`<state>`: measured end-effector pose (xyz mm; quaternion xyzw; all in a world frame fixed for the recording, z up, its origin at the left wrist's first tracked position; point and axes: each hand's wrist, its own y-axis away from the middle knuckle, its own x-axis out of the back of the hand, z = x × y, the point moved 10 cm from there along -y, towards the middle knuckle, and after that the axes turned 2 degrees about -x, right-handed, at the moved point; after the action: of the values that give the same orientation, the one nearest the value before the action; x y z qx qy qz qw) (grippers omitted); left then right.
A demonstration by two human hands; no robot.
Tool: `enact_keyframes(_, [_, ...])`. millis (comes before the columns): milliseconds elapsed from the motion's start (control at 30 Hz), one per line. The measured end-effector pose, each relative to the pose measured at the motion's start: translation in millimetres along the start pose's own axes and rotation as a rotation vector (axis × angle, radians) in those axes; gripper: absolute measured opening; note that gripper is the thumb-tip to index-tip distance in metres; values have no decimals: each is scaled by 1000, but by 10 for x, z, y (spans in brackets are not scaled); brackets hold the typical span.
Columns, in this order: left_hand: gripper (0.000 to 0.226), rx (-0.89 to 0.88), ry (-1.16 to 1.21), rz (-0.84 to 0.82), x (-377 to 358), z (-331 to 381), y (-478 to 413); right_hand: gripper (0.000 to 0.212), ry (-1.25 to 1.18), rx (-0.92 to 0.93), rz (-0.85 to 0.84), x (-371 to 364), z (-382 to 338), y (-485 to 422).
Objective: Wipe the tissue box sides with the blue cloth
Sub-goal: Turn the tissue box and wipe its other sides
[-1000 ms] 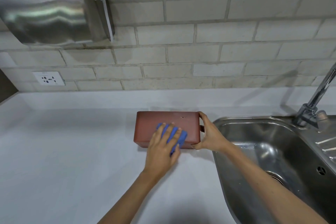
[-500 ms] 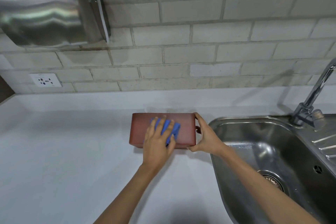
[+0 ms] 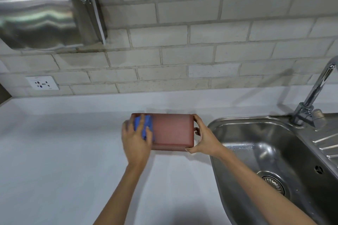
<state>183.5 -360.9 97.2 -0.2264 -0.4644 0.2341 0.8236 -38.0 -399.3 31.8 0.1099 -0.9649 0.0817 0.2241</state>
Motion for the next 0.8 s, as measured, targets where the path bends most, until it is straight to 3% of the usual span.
enact_keyframes(100, [40, 200, 30, 46, 11, -127, -71, 105, -8, -19, 10, -6, 37, -11])
enact_keyframes(267, [43, -176, 28, -96, -348, 919, 27, 111, 12, 21, 43, 15, -25, 8])
enact_keyframes(433, [39, -493, -48, -222, -507, 1442, 229, 79, 41, 36, 57, 23, -63, 14])
enact_keyframes(567, [38, -661, -63, -262, -448, 1272, 545, 108, 5, 6, 8, 28, -44, 26])
enact_keyframes(633, [39, -744, -77, -246, -368, 1175, 699, 109, 21, 33, -6, 17, -49, 24])
enact_keyframes(700, [35, -720, -72, -190, -275, 1148, 635, 108, 40, 41, -6, -6, -57, 26])
enact_keyframes(800, [37, -485, -68, -174, -286, 1210, 298, 104, 16, 37, 17, -3, -67, 30])
